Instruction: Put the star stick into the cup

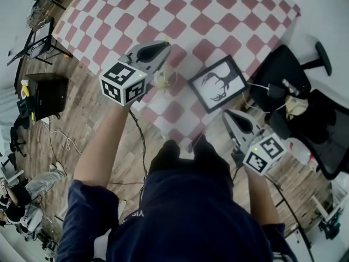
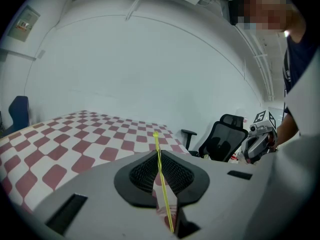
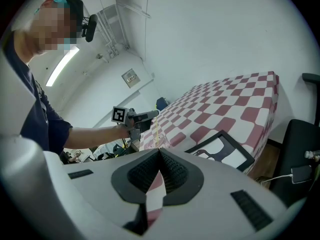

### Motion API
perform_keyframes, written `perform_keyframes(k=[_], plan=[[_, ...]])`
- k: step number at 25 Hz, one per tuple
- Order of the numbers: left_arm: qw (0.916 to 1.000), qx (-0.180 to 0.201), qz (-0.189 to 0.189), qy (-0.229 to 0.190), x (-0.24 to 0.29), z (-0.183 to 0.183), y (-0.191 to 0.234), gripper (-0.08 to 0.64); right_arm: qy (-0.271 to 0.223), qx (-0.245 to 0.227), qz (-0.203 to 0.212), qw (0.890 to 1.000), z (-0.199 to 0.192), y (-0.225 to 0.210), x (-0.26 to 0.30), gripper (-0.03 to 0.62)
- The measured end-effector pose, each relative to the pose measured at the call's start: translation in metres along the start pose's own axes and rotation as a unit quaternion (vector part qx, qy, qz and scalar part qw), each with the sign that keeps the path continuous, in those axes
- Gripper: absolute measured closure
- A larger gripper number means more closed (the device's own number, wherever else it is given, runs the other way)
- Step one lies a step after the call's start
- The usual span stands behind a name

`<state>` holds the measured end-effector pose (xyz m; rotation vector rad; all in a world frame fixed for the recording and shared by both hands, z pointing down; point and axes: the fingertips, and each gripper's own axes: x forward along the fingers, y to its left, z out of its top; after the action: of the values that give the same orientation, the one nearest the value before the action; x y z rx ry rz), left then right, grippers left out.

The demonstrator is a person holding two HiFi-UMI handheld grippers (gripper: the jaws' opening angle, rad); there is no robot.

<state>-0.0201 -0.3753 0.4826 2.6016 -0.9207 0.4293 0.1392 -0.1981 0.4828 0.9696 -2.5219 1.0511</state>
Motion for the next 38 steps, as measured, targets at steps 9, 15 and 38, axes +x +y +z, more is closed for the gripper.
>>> perform_keyframes(k=[9, 15, 38], plan=[[0.9988, -0.009, 0.007, 0.048, 0.016, -0.036, 0.006, 0.525, 0.003, 0.011, 0.0, 1.0, -0.008, -0.013, 0.0, 0.577], [0.9978, -0.004, 0.009, 0.066, 0.021, -0.046, 0.007, 0.523, 0.008, 0.014, -0.001, 1.0, -0.01, -0.018, 0.001, 0.577], [0.9989, -0.029, 0.034, 0.012, -0.055, -0.017, -0.001, 0.466, -0.017, -0.04, 0.0, 0.999, 0.022, 0.023, 0.009, 0.577]])
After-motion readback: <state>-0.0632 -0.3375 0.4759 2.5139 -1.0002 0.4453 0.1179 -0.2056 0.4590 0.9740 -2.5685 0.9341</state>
